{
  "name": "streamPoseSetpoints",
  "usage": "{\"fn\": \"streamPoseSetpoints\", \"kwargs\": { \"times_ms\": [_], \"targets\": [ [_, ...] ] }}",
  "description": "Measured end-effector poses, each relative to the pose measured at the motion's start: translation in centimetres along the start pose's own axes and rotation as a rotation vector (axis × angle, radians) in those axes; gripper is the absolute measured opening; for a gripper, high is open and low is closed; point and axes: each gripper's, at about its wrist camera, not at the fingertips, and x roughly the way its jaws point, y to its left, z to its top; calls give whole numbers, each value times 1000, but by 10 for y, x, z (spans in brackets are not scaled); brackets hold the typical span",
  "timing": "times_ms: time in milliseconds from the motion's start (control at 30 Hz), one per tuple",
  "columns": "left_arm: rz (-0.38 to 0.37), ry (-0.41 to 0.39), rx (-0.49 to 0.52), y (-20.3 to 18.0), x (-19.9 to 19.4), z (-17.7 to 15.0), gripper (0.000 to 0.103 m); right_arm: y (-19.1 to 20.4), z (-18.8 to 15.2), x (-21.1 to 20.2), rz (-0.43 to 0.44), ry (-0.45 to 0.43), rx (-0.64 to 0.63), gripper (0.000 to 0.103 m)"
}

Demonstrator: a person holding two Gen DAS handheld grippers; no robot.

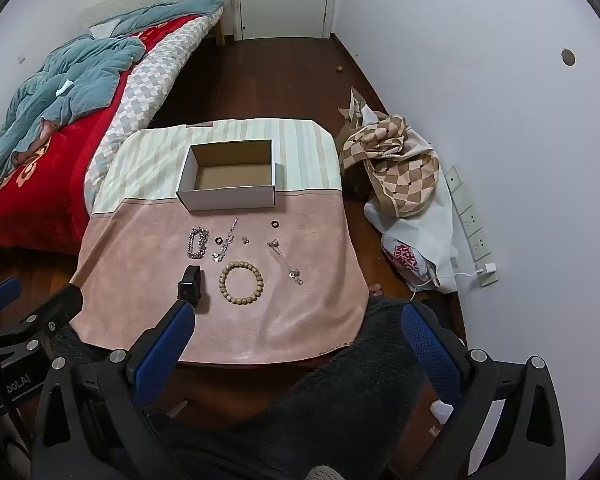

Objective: Organize jewelry

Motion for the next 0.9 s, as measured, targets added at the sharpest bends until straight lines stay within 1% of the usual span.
{"fn": "streamPoseSetpoints", "kwargs": {
  "times_ms": [133, 533, 900],
  "targets": [
    [-6, -9, -2, 0, 0, 0, 103, -1, 0, 0, -2, 4, 0, 103],
    [-7, -14, -6, 0, -3, 2, 103, -3, -1, -4, -22, -20, -15, 103],
    [3, -30, -16, 3, -5, -1, 103, 1, 1, -7, -22, -34, -30, 103]
  ]
}}
